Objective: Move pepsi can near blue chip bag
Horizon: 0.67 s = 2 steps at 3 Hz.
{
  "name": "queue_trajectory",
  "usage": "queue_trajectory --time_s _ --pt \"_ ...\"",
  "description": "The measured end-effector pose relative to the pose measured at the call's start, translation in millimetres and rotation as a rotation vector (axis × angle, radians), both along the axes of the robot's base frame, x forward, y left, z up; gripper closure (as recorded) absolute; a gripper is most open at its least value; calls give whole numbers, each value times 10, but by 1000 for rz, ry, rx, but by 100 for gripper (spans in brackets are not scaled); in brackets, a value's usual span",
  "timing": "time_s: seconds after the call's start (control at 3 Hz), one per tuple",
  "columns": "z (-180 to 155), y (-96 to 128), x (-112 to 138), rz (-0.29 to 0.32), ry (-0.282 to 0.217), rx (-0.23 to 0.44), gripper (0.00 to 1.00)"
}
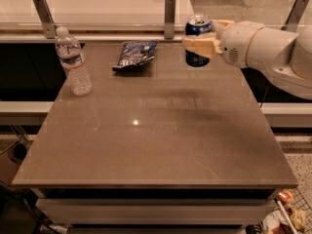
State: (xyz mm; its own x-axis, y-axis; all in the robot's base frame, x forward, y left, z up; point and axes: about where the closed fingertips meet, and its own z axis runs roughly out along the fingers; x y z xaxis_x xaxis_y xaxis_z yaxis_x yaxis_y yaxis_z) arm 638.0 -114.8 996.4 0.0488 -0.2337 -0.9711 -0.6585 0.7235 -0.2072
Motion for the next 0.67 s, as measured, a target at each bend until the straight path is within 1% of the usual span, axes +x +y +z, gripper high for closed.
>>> queue_trajectory --time_s 0.33,0.67 --pt "-58 109 412 -8 32 -1 100" --pt "-178 144 673 -11 65 24 100"
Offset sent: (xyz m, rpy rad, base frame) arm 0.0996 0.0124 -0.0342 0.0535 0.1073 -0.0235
